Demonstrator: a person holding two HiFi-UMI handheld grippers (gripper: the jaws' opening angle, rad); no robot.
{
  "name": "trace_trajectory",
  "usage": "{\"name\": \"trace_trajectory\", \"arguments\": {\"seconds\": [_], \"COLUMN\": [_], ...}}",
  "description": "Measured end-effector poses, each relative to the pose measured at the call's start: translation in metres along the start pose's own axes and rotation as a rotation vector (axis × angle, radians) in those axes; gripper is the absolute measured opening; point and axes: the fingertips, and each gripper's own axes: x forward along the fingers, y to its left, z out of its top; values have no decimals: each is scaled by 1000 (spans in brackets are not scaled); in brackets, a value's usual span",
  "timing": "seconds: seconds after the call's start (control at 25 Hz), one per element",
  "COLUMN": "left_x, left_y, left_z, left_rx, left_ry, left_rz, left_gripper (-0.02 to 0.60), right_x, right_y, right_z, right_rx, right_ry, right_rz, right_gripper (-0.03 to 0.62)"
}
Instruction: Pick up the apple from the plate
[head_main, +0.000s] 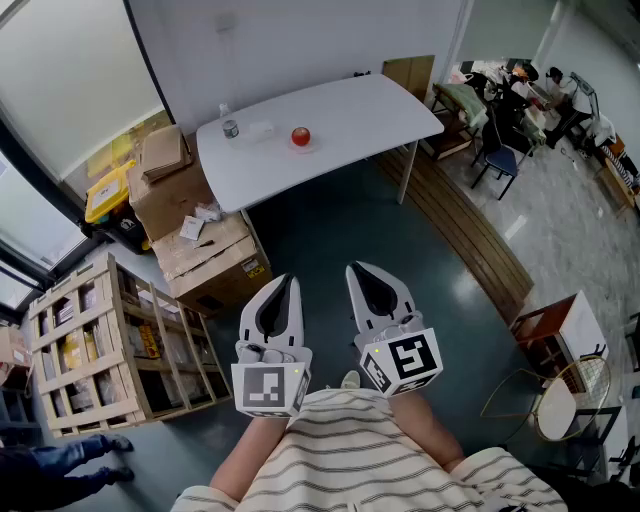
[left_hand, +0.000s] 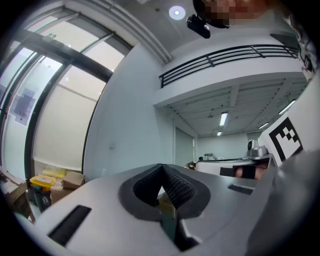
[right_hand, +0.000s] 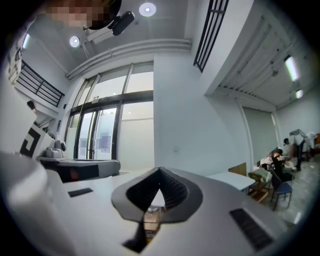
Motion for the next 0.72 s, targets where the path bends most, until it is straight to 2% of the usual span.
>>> {"name": "trace_trajectory", "arguments": {"seconds": [0.16, 0.36, 0.72], "left_x": [6, 15, 38], "left_y": [-6, -13, -38], "left_z": [2, -5, -5], "left_rx": [8, 4, 23], "left_ry": [-40, 22, -26], "left_rz": [-5, 16, 42], "left_gripper": [5, 5, 5], "right_x": [0, -1, -6], "right_y": [-7, -21, -56], "right_z": [-1, -2, -1], "right_rx": [-1, 3, 9], "right_ry": [2, 3, -13], "right_rz": [4, 10, 35], "right_gripper": [12, 12, 12]}}
